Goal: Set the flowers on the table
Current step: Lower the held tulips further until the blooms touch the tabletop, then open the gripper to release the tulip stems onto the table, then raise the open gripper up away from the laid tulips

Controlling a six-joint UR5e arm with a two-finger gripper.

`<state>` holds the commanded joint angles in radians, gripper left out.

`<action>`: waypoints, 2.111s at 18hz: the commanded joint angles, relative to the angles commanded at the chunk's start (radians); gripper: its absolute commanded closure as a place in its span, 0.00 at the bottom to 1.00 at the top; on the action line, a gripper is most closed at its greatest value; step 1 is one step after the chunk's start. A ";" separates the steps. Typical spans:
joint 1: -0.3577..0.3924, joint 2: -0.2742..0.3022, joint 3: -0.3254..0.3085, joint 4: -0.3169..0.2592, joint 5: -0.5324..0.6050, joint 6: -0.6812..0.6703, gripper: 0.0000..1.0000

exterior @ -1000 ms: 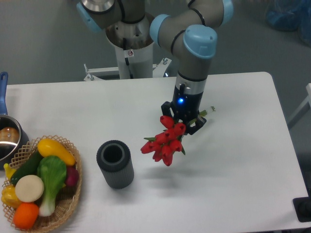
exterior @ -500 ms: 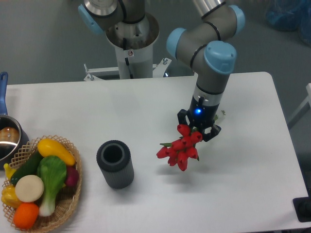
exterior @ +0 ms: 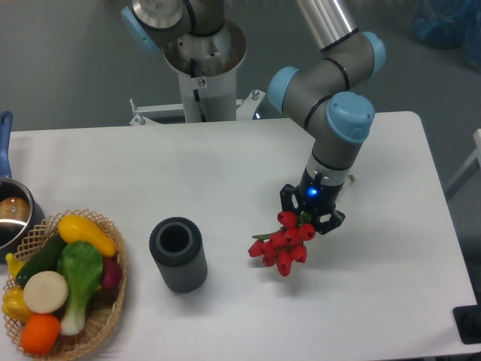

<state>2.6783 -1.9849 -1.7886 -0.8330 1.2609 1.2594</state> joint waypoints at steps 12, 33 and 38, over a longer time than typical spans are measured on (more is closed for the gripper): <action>-0.003 -0.018 0.015 0.003 -0.002 0.002 0.22; 0.000 0.213 0.080 0.000 0.133 -0.006 0.00; 0.021 0.302 0.083 -0.011 0.218 0.003 0.00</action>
<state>2.6997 -1.6828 -1.7058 -0.8437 1.4787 1.2625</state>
